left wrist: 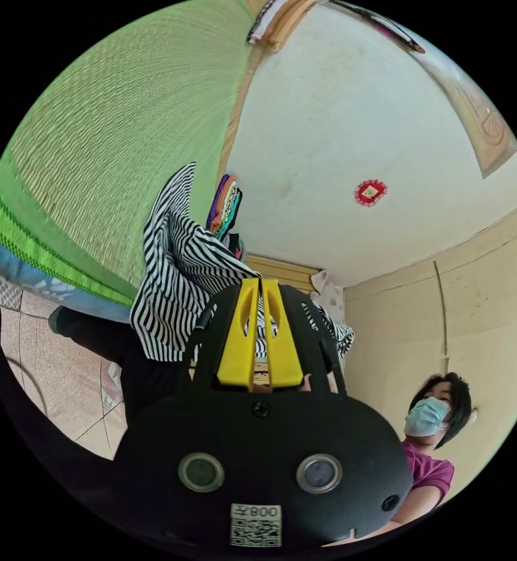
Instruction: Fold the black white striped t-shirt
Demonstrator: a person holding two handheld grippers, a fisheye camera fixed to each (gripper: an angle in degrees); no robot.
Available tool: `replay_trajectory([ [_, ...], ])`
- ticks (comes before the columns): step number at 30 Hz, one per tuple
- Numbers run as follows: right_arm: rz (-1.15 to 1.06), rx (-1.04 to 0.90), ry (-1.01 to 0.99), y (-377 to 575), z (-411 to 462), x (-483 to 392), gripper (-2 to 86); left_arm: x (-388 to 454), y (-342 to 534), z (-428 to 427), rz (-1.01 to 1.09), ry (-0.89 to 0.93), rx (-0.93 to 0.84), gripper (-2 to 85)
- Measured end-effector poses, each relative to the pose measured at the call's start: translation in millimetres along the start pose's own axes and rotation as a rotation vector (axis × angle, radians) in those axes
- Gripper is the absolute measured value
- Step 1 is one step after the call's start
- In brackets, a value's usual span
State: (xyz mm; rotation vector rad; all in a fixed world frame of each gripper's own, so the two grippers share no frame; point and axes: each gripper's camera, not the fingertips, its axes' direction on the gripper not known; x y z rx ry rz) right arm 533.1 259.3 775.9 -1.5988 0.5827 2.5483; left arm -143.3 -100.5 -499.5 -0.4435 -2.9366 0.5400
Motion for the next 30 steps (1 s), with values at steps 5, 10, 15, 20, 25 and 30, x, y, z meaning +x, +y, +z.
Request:
replay_trajectory([
  [5, -0.026, 0.046, 0.006, 8, -24, -12, 1.0, 72, 9, -9, 0.121, 0.081, 0.043, 0.5],
  [10, -0.063, 0.095, -0.002, 19, -52, -29, 1.0, 144, 25, -9, 0.245, 0.144, 0.050, 0.6],
  [15, -0.107, 0.135, -0.015, 31, -76, -49, 1.0, 233, 54, -3, 0.406, 0.206, 0.041, 0.6],
  [20, -0.155, 0.174, -0.040, 44, -101, -72, 1.1, 308, 88, 3, 0.559, 0.251, 0.027, 0.6],
  [25, -0.207, 0.199, -0.070, 61, -124, -97, 1.2, 371, 128, 7, 0.694, 0.275, 0.018, 0.6],
  [30, -0.242, 0.196, -0.082, 74, -136, -115, 1.1, 419, 170, 8, 0.801, 0.283, 0.013, 0.5],
])
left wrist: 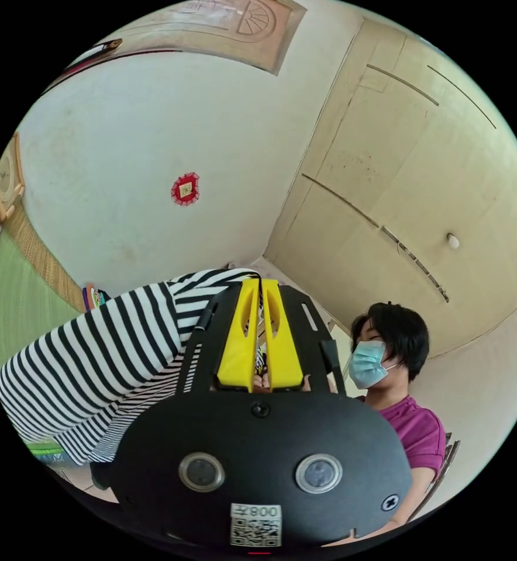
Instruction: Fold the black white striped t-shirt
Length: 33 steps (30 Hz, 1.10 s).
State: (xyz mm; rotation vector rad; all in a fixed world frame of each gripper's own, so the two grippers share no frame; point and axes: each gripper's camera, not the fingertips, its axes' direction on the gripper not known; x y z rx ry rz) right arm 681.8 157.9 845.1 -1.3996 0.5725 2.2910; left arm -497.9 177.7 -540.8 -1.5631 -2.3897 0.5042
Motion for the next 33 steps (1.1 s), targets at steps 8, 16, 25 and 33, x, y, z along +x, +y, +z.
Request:
replay_trajectory([
  [8, -0.031, -0.026, -0.032, 4, -8, -15, 0.9, 57, -5, 16, 0.114, -0.018, 0.010, 0.5],
  [16, -0.031, -0.065, -0.032, -2, 7, 2, 0.9, 62, -28, 36, 0.164, -0.045, 0.014, 0.5],
  [25, -0.047, -0.092, -0.041, -26, 30, 32, 0.9, 40, -61, 54, 0.218, -0.067, 0.028, 0.4],
  [33, -0.053, -0.123, 0.046, -63, 64, 79, 0.8, -15, -123, 85, 0.260, -0.150, -0.007, 0.5],
])
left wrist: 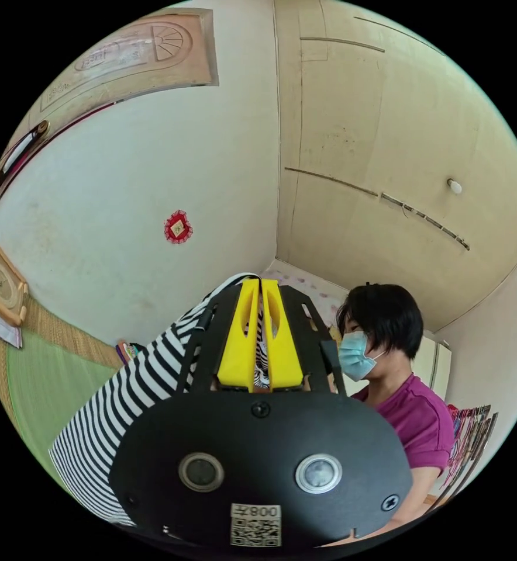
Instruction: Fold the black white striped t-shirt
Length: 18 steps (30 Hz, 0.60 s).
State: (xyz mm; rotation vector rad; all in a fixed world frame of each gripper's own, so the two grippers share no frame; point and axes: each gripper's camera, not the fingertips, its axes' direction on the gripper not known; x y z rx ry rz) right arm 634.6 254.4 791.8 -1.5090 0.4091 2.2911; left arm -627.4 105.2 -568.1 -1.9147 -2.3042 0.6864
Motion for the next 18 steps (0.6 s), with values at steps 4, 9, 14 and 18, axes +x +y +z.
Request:
replay_trajectory([
  [4, 0.065, 0.000, 0.097, -31, 21, 73, 0.8, -72, -24, 38, -0.019, -0.081, -0.063, 0.6],
  [9, 0.231, -0.031, 0.200, -58, 57, 215, 0.8, -253, -40, 100, -0.146, -0.271, -0.187, 0.9],
  [14, 0.530, -0.127, 0.402, -40, 92, 395, 0.9, -455, 2, 129, -0.378, -0.502, -0.301, 2.6],
  [18, 0.686, -0.164, 0.431, 1, 126, 487, 2.7, -596, 72, 113, -0.614, -0.618, -0.418, 5.3],
])
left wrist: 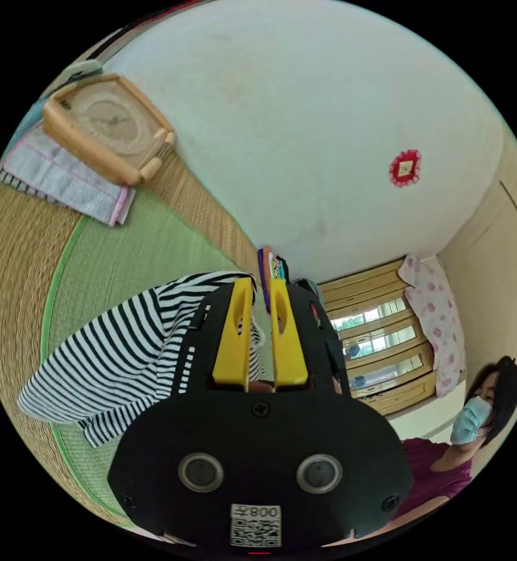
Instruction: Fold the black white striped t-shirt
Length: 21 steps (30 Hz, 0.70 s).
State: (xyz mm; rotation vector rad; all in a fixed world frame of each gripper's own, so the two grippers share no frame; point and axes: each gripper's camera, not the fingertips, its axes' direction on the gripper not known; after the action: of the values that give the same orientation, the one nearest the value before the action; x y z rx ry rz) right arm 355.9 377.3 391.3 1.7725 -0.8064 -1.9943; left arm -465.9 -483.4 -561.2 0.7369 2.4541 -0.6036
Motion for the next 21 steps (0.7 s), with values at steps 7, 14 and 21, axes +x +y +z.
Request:
replay_trajectory([
  [7, -0.228, -0.290, 0.246, -20, 159, -44, 7.9, -93, 7, 8, -0.043, -0.072, -0.028, 5.5],
  [14, -0.355, -0.433, 0.478, -31, 266, -78, 8.8, -150, 8, -19, -0.070, -0.300, -0.036, 5.6],
  [21, -0.335, -0.514, 0.532, -38, 305, -86, 1.5, -197, -7, 1, -0.093, -0.507, -0.138, 1.4],
])
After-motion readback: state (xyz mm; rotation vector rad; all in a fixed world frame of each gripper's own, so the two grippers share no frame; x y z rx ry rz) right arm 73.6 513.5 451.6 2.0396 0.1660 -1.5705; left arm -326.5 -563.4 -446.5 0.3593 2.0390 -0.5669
